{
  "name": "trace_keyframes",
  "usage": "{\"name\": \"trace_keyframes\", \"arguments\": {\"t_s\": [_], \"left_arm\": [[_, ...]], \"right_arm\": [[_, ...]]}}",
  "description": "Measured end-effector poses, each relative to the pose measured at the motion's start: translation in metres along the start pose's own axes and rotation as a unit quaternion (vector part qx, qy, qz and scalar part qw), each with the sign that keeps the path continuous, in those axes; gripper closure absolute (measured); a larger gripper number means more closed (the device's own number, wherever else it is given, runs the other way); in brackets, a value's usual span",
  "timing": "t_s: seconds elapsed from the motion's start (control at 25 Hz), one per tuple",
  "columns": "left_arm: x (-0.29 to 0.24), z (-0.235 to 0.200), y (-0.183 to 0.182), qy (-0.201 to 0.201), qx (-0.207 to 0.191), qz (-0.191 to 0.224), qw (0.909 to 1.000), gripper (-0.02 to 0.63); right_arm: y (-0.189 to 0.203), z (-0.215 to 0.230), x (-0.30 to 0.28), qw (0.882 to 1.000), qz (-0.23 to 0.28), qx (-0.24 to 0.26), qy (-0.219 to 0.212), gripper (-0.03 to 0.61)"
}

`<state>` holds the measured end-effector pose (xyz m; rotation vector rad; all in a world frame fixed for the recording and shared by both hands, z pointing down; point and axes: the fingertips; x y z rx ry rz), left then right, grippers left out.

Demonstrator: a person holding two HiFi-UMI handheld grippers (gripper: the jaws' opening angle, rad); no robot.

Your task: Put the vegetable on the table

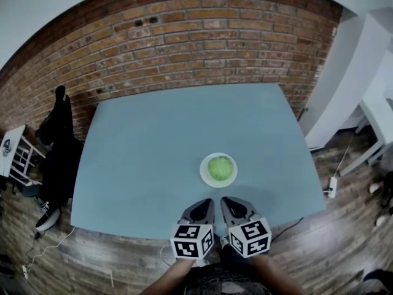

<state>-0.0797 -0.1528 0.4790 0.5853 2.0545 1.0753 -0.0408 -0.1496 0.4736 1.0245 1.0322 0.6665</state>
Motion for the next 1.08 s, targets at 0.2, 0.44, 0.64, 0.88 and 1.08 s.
{"name": "trace_keyframes", "arguments": {"t_s": [0.2, 0.44, 0.64, 0.88, 1.08], "left_arm": [[0.003, 0.006, 0.002, 0.005, 0.003, 0.006, 1.0000, 0.614], [0.001, 0.013, 0.002, 0.007, -0.003, 0.006, 0.9999, 0.614], [-0.001, 0.016, 0.002, 0.010, -0.007, 0.007, 0.9999, 0.614], [-0.004, 0.018, 0.000, 0.006, -0.017, 0.007, 0.9998, 0.614], [-0.005, 0.018, 0.002, 0.006, -0.017, 0.003, 0.9998, 0.614]], "right_arm": [[0.000, -0.003, 0.008, 1.000, 0.002, 0.008, 0.003, 0.571], [-0.002, 0.001, 0.015, 1.000, 0.006, 0.009, 0.011, 0.571], [0.000, 0.005, 0.018, 1.000, 0.002, 0.010, 0.015, 0.571], [-0.002, 0.007, 0.019, 1.000, 0.001, 0.020, 0.017, 0.571], [-0.002, 0.007, 0.019, 1.000, 0.001, 0.020, 0.018, 0.571]]}}
Point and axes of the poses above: the fingertips, and each gripper's own axes: x backward along the fingers, z to its right, y out of its underside, and after that the axes turned 3 degrees about y, right-handed
